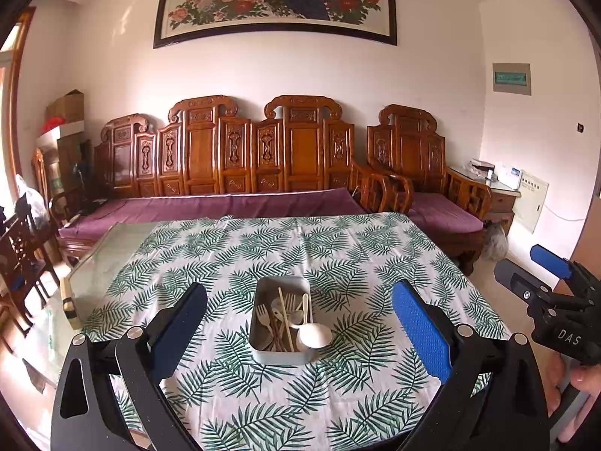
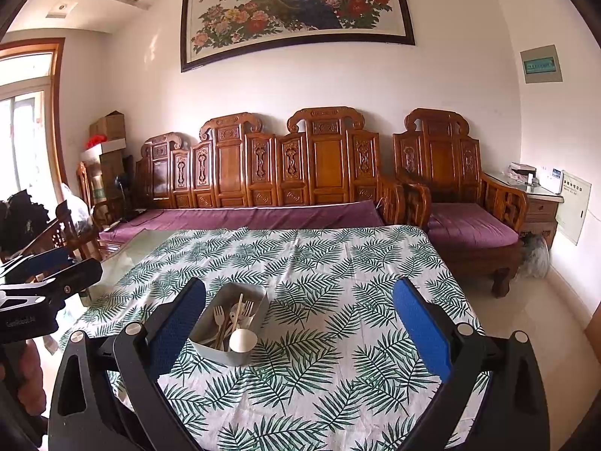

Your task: Organize utensils

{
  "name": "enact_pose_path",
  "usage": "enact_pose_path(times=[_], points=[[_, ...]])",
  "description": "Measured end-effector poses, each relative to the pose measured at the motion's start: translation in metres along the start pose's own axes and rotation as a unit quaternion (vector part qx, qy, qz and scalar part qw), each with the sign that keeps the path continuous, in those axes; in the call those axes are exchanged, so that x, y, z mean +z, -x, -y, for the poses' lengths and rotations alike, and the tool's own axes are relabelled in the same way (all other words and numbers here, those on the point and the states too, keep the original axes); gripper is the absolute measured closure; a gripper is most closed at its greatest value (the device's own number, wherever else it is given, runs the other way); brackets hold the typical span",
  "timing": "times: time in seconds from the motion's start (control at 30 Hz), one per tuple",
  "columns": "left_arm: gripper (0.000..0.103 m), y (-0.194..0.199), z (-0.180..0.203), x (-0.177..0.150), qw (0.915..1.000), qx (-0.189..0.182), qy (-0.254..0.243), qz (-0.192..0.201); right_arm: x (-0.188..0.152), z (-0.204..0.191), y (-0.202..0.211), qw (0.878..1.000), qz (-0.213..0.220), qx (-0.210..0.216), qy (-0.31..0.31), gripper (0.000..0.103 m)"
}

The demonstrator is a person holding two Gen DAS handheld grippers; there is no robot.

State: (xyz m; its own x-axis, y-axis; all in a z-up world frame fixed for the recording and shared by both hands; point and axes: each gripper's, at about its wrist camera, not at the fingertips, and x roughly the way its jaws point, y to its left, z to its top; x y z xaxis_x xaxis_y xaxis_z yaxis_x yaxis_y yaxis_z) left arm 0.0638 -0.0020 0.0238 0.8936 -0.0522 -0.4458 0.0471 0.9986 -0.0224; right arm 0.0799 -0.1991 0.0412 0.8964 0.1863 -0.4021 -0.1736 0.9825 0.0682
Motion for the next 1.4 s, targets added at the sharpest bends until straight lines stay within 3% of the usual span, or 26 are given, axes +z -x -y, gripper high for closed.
enact_pose_path(times=[1.4], points=[[0.008,0.0086,0.0028,0.0006,0.9999,-0.003,0.005,0.009,-0.0032,-0.0012,0.0004,1.0,-0.001,0.003,0.0,0.003]])
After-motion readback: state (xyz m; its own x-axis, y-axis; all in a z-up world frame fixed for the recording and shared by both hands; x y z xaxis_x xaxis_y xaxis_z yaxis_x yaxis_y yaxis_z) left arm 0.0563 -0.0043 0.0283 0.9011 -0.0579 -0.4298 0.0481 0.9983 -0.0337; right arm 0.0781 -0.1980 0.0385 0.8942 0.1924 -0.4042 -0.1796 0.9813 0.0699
